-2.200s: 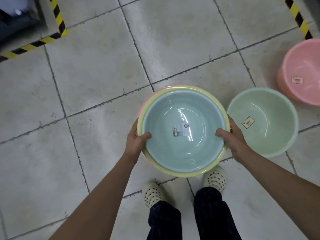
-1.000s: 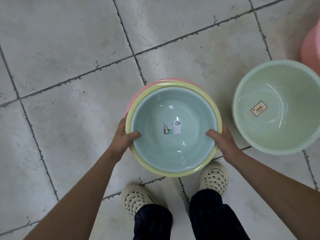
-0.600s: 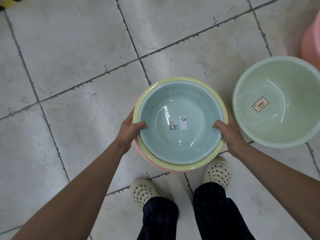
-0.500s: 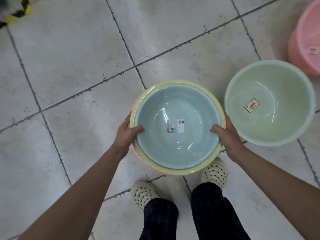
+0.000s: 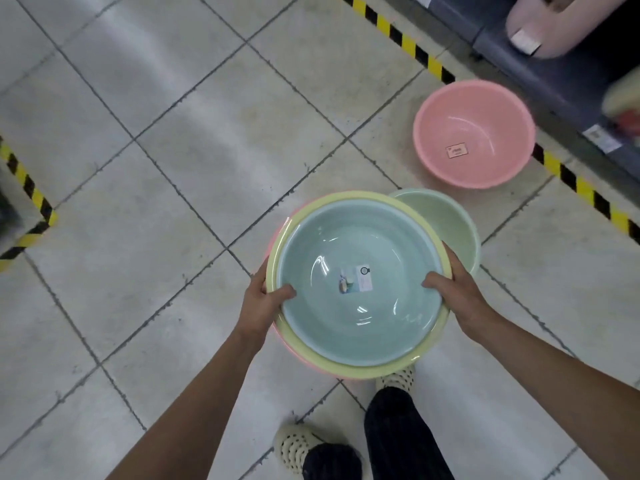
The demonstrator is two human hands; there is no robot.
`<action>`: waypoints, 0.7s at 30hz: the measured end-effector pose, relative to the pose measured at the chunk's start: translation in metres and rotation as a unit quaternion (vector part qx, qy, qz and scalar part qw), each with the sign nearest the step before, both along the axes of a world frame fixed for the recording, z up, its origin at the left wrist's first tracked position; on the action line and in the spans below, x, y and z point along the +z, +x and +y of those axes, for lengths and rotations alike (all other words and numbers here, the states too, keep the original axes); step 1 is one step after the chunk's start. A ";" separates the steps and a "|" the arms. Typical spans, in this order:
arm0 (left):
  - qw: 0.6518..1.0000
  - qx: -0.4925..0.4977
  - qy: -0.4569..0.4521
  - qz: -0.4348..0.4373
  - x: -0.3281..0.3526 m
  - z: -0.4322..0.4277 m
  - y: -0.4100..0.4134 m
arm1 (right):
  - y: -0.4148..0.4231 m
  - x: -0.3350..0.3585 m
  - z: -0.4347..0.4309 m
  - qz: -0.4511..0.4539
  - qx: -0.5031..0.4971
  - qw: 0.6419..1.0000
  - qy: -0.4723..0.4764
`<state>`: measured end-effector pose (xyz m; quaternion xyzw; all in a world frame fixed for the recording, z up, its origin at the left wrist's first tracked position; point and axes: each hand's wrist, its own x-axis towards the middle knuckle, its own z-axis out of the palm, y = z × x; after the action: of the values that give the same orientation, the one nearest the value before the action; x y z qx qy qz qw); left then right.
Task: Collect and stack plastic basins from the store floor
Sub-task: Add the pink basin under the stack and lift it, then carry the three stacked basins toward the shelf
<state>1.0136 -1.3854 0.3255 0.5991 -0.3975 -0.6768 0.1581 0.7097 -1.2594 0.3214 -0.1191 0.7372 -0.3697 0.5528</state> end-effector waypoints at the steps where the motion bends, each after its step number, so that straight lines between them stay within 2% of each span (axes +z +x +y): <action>1: 1.000 -0.014 -0.001 0.002 0.009 -0.006 -0.016 | -0.013 0.010 0.003 0.001 -0.010 1.000 -0.001; 7: 0.997 -0.072 0.012 -0.008 0.052 -0.036 -0.109 | -0.076 0.057 0.017 -0.008 -0.096 0.995 -0.022; 11: 0.994 -0.111 0.015 -0.014 0.058 -0.051 -0.160 | -0.108 0.060 0.027 -0.004 -0.150 0.988 -0.020; 15: 0.989 -0.145 0.020 -0.016 0.035 -0.062 -0.200 | -0.129 0.038 0.034 -0.002 -0.185 0.983 -0.020; 21: 0.982 -0.188 0.025 -0.014 -0.037 -0.076 -0.240 | -0.151 -0.024 0.037 0.008 -0.236 0.972 -0.001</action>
<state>0.7733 -1.4617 0.2887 0.5269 -0.4880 -0.6959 0.0072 0.5592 -1.2222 0.2973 0.0548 0.7488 -0.4896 0.4434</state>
